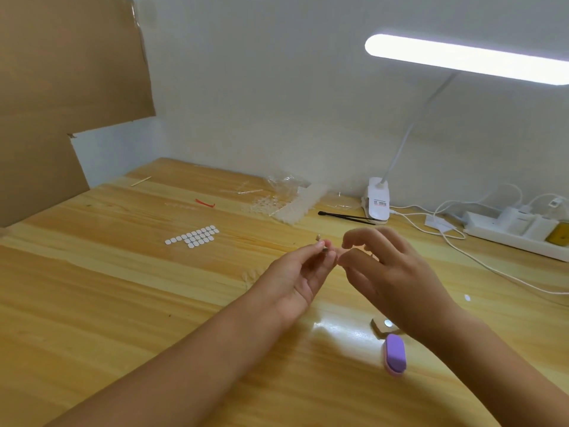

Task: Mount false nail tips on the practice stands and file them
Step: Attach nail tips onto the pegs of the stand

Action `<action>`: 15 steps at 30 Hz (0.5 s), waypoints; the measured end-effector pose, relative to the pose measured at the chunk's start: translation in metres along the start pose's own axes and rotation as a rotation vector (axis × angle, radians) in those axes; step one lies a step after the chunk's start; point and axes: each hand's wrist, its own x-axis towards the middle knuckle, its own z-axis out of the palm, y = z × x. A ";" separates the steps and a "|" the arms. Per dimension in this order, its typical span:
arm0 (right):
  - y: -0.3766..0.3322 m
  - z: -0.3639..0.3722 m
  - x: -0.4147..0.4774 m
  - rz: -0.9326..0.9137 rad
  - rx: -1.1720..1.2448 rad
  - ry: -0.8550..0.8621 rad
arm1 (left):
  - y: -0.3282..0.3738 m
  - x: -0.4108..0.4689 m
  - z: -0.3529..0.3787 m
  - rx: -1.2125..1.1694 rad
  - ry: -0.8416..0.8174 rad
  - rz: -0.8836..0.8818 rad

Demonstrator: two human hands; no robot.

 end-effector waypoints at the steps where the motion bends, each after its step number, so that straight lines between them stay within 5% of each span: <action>1: -0.002 0.000 0.000 0.055 0.072 -0.005 | 0.000 -0.001 0.000 0.009 -0.004 0.021; 5: -0.007 -0.005 0.007 0.793 0.920 0.056 | -0.006 -0.006 0.003 0.274 -0.059 0.299; 8: 0.001 -0.013 0.017 1.293 1.633 0.057 | -0.007 -0.014 0.006 0.681 -0.126 0.683; 12: 0.003 -0.023 0.020 1.543 2.164 0.220 | -0.006 -0.020 0.008 0.928 -0.328 1.161; 15: 0.003 -0.031 0.008 1.533 2.159 0.329 | 0.013 -0.012 0.004 1.022 -0.191 1.014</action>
